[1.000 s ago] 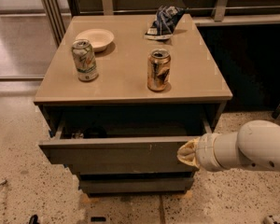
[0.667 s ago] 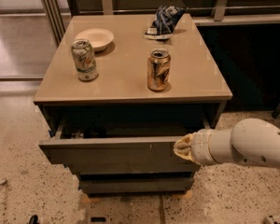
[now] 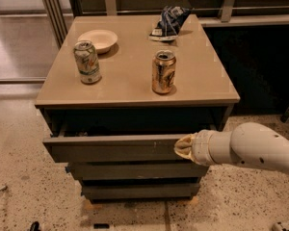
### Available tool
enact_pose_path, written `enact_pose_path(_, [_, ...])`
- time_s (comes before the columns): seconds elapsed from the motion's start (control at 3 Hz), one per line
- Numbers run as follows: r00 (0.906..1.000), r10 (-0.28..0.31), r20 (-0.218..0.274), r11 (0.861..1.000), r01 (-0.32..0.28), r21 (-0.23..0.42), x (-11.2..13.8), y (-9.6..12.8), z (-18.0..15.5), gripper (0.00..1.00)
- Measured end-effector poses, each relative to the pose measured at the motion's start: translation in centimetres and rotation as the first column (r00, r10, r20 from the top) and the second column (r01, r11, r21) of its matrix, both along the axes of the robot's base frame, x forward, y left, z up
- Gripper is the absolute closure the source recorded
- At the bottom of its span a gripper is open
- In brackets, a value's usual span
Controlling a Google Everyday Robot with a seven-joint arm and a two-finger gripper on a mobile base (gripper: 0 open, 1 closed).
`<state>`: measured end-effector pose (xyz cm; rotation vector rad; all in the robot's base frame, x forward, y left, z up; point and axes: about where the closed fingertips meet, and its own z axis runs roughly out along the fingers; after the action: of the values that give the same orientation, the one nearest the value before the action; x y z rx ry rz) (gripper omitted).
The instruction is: Close top drawer
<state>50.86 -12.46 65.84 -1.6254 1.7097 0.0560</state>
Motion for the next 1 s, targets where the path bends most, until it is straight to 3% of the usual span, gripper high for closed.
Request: enact_pose_path(1.0, [0.9972,-0.03,0.069,0.999,0.028,0.031,3.8,0.6,-0.2,1.0])
